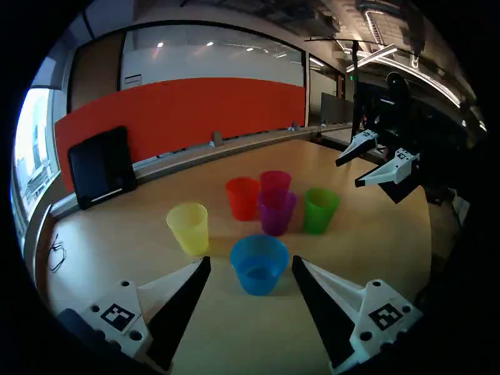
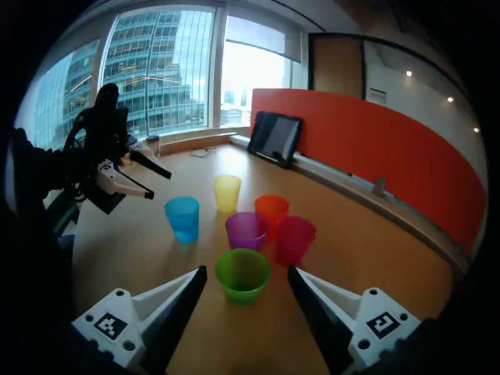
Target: Pour water
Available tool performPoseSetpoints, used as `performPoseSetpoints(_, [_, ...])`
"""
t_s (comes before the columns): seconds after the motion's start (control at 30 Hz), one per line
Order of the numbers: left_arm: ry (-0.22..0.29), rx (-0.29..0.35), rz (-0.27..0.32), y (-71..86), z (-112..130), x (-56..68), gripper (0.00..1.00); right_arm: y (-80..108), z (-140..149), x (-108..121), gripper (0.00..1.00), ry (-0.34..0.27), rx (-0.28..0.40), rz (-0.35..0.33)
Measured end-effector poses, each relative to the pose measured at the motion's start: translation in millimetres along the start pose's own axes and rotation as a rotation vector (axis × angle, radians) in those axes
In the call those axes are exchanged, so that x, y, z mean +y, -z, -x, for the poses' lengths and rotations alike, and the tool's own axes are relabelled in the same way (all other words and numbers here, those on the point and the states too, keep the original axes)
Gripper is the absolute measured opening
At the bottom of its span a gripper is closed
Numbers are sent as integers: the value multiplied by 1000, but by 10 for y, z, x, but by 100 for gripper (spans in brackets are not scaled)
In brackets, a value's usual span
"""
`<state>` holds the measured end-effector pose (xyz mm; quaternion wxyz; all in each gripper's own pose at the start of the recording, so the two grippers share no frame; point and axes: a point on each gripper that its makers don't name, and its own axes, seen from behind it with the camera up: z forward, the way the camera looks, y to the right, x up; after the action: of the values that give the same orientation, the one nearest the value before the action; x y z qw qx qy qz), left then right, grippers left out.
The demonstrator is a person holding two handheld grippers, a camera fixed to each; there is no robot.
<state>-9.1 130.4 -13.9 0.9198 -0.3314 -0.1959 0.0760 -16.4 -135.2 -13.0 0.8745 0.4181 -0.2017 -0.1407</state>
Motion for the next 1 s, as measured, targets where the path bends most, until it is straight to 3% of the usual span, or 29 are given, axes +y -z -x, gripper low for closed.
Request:
performPoseSetpoints(0.47, [-13, -89, 21, -109, 334, -23, 97, -195, 249, -63, 100, 9, -71, -20])
performPoseSetpoints(1.0, [-24, -131, 67, -386, 411, 28, 97, -547, 477, -92, 100, 0, -135, -40])
